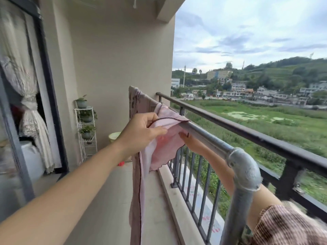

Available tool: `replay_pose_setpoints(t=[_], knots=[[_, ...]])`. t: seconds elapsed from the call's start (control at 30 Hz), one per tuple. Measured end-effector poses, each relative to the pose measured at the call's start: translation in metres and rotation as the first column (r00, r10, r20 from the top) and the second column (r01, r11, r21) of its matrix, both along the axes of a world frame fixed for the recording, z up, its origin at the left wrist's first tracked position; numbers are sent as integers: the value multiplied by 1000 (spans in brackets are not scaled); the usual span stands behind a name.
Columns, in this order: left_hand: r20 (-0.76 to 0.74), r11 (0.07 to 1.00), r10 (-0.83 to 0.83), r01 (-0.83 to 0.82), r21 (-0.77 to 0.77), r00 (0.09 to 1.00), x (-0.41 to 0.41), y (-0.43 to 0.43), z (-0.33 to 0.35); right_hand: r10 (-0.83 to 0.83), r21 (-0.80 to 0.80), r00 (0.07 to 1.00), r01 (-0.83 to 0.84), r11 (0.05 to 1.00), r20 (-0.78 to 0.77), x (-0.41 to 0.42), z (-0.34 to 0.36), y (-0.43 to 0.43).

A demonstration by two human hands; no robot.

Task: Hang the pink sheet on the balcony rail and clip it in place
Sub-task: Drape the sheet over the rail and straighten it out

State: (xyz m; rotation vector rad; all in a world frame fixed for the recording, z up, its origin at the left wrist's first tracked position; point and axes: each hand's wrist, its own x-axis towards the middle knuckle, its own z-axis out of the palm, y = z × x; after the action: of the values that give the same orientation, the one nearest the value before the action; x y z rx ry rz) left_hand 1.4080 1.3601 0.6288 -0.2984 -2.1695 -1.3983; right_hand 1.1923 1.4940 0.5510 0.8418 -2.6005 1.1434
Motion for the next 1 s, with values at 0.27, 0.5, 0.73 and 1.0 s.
replay_pose_setpoints(t=[0.27, 0.5, 0.73, 1.0], knots=[[20, 1000, 11, -11, -10, 1000, -6, -3, -2, -9, -413, 962, 126, 902, 273, -4, -3, 54], [-2, 998, 23, -23, 62, 1000, -15, -6, -19, -175, -582, 985, 137, 802, -9, 48, -4, 124], [91, 986, -157, 161, -42, 983, -16, 18, -27, -420, -178, 884, 456, 872, 206, -14, -113, 112], [57, 993, -119, 118, 8, 991, -17, 18, -22, -181, -375, 802, 449, 811, 569, 40, -94, 109]])
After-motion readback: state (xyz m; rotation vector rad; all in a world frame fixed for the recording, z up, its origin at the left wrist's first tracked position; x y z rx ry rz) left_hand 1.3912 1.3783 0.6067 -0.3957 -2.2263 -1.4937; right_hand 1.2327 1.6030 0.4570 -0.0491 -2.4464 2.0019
